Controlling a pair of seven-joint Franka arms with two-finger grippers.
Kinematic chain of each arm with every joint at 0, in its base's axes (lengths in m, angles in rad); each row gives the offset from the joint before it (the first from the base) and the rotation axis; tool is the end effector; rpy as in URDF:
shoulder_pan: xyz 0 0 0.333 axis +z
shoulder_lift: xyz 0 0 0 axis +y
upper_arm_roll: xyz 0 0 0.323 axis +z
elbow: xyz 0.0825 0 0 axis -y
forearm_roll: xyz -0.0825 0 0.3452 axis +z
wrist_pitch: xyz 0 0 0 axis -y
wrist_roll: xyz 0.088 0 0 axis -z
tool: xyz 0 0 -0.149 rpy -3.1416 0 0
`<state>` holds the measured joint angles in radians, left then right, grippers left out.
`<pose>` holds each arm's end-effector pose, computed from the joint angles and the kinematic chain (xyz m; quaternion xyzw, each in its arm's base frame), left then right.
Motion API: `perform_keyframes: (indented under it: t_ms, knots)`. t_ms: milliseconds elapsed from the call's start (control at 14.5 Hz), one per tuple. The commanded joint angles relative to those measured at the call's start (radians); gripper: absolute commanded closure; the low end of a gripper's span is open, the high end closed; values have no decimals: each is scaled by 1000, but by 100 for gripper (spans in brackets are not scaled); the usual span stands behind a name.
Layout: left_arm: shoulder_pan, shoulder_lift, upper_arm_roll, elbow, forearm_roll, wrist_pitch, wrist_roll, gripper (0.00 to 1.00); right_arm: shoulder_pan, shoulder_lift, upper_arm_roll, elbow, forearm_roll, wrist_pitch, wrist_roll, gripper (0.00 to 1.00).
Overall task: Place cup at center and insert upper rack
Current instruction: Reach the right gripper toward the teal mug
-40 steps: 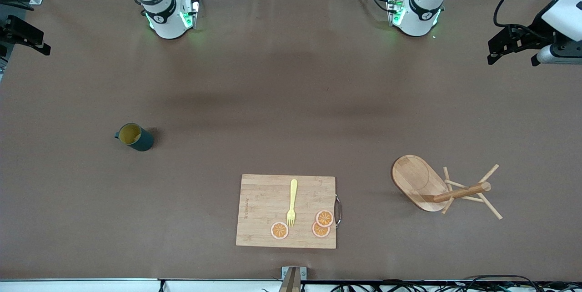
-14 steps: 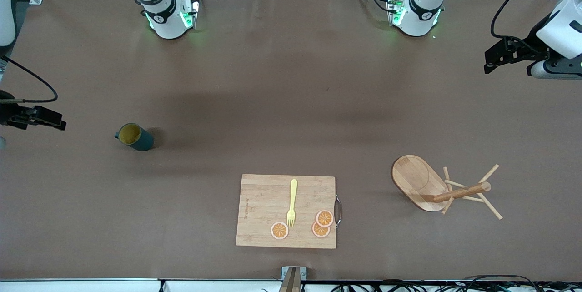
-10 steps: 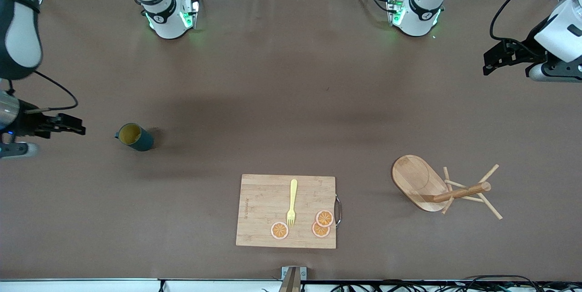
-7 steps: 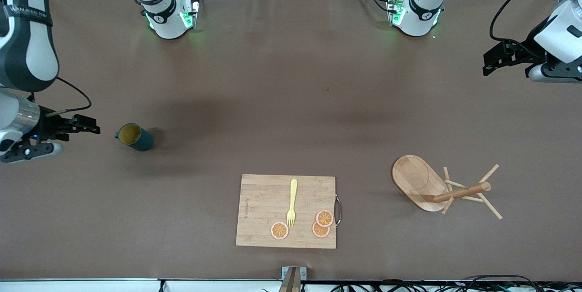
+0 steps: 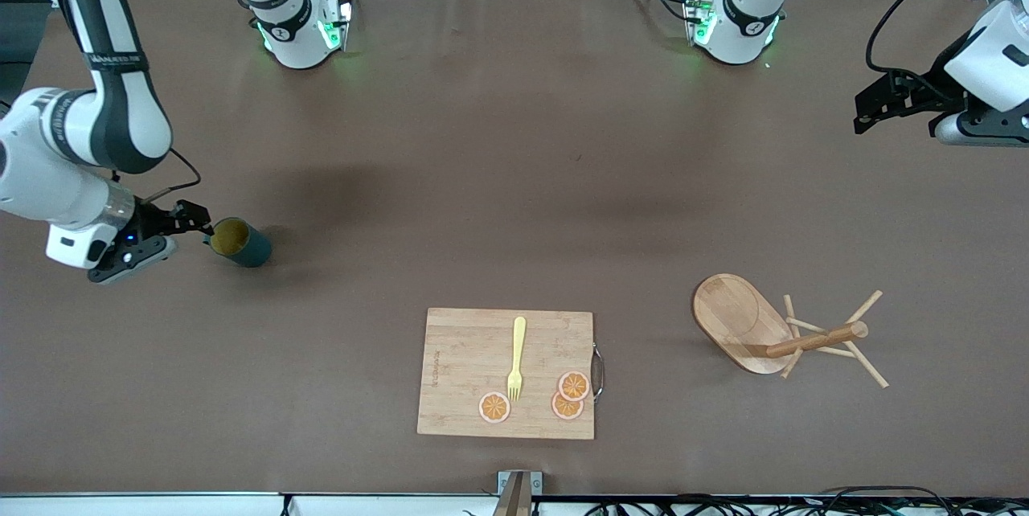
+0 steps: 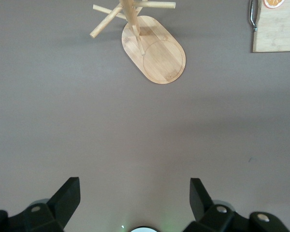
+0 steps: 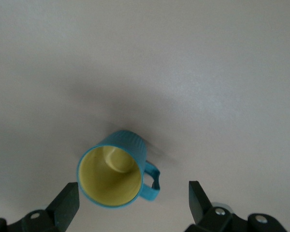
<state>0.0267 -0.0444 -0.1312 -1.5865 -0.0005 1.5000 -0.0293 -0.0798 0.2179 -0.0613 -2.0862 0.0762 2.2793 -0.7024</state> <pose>0.4897 -0.0529 0.5989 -0.9991 0.0375 0.0210 0.0041 0.5417 -0.0722 0.3099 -0.9671 -0.2533 0.0020 0.0250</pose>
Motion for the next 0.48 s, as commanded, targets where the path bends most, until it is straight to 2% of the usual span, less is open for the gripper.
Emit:
perform_keyframes:
  t_ms: [0,414]
  knots:
    - [2,9,-4,22,16,-7,22,0,-6,-3,9,-75,16,92,-43,0]
    - [5,9,-4,22,16,-7,22,0,2,78,9,-84,13,193,-101,0]
